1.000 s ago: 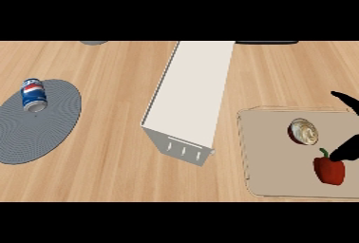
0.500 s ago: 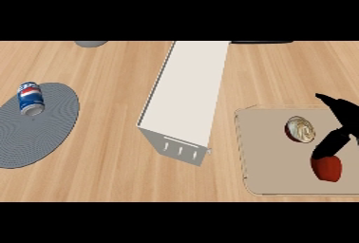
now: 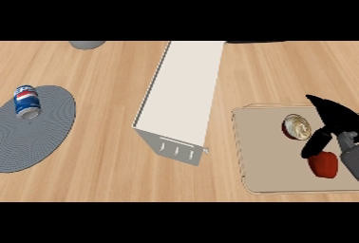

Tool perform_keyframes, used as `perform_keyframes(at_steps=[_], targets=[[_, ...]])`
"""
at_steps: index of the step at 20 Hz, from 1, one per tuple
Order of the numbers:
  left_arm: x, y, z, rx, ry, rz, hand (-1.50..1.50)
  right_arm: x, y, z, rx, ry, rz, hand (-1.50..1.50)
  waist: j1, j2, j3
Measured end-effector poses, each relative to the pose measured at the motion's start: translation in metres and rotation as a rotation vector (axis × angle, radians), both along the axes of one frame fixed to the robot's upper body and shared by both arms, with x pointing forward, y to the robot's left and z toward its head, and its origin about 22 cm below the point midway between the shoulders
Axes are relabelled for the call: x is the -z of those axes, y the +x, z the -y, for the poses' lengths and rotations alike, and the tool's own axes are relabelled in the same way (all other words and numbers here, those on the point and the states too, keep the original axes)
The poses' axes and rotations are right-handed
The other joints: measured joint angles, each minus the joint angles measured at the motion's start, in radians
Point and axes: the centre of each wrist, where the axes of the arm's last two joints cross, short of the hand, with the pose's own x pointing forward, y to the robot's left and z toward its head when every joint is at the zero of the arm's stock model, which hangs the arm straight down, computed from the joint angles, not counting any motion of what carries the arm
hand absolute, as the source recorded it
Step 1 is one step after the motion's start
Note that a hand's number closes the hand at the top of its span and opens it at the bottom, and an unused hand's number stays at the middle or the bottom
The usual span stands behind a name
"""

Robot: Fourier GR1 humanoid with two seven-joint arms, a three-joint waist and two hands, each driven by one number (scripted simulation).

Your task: Pick the cupcake from the tray and place it in the tiered shelf

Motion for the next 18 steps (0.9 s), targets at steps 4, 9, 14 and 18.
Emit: perform_keyframes(at_steps=[4,9,14,18], targets=[[0.0,-0.002,0.001,-0.007,-0.001,0.002,0.0,0.005,0.002,-0.009,-0.004,-0.017,-0.015,-1.5,-0.005,0.0,0.001],[0.001,-0.004,0.002,-0.013,0.0,0.003,0.0,0.011,0.004,-0.019,-0.007,-0.037,-0.027,-1.5,-0.011,0.002,0.002],[0.001,-0.005,0.002,-0.014,-0.001,0.005,0.0,0.018,0.006,-0.022,-0.006,-0.047,-0.04,-1.5,-0.013,0.005,0.002],[0.001,-0.005,0.003,-0.012,-0.001,0.008,0.0,0.025,0.006,-0.023,-0.007,-0.052,-0.052,1.5,-0.014,0.006,0.002]])
